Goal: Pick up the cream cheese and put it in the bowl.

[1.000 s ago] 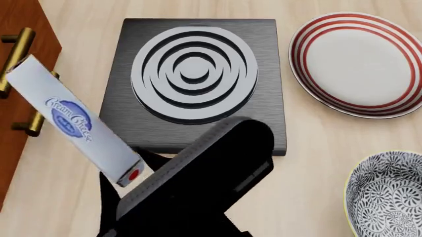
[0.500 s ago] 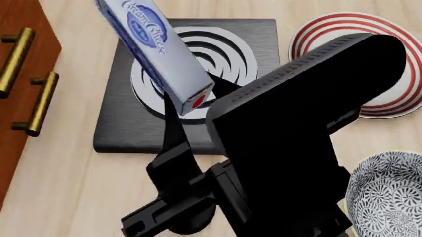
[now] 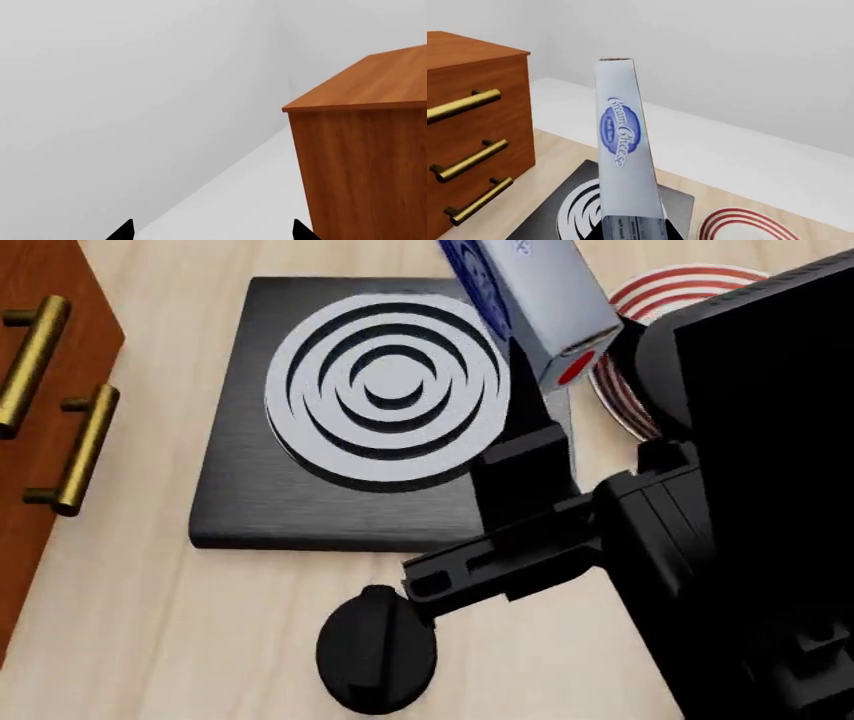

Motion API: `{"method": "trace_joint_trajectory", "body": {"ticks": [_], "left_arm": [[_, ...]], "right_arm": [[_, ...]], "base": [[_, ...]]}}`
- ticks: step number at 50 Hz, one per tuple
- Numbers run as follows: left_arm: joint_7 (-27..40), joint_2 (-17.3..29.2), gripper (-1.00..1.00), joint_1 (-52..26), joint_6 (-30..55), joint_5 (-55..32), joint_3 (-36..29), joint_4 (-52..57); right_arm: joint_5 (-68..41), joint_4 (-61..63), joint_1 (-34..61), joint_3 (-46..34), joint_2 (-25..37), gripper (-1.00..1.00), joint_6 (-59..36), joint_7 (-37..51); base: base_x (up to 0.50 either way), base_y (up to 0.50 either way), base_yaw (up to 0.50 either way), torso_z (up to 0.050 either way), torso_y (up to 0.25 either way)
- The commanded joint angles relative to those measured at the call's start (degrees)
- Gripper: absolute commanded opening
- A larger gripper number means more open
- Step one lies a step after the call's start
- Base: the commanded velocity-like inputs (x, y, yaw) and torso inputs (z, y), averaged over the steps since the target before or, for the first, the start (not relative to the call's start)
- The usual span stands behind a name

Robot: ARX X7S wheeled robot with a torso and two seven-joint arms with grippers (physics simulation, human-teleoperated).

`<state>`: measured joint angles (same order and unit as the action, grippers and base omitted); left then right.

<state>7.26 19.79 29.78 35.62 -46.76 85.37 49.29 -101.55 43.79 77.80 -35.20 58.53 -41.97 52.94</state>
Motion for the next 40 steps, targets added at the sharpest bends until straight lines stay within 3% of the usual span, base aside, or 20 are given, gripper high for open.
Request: {"method": "trace_joint_trajectory", "body": {"ticks": [1,16,30,40], "left_arm": [[-1.22,-1.16,1.0,0.04,-0.9,1.08,-0.51,-0.14],[1.75,1.07,1.0,1.87,3.11,-5.28,4.59,2.28],[0.69,0.71,1.0,1.11,2.24,-3.41,3.46,1.36],[1.31,1.24,1.0,0.85,2.99,-3.97,3.59,1.16]], "right_arm": [[0.78,-0.84,-2.07,2.62,5.05,-1.0,1.27,0.19],[-7.31,-4.9,2.6,2.0,8.87,-1.0,-3.21,5.17],[-17.46,-6.47,10.96,0.64,12.87,-1.0,-11.36,11.95],[-22.63,-8.4,12.02,-0.16,15.54,-1.0,-12.62,14.87]], "base": [[0.0,0.0,0.0,0.0,0.01],[0.0,0.0,0.0,0.0,0.0],[0.0,0.0,0.0,0.001,0.001],[0.0,0.0,0.0,0.0,0.001]]}}
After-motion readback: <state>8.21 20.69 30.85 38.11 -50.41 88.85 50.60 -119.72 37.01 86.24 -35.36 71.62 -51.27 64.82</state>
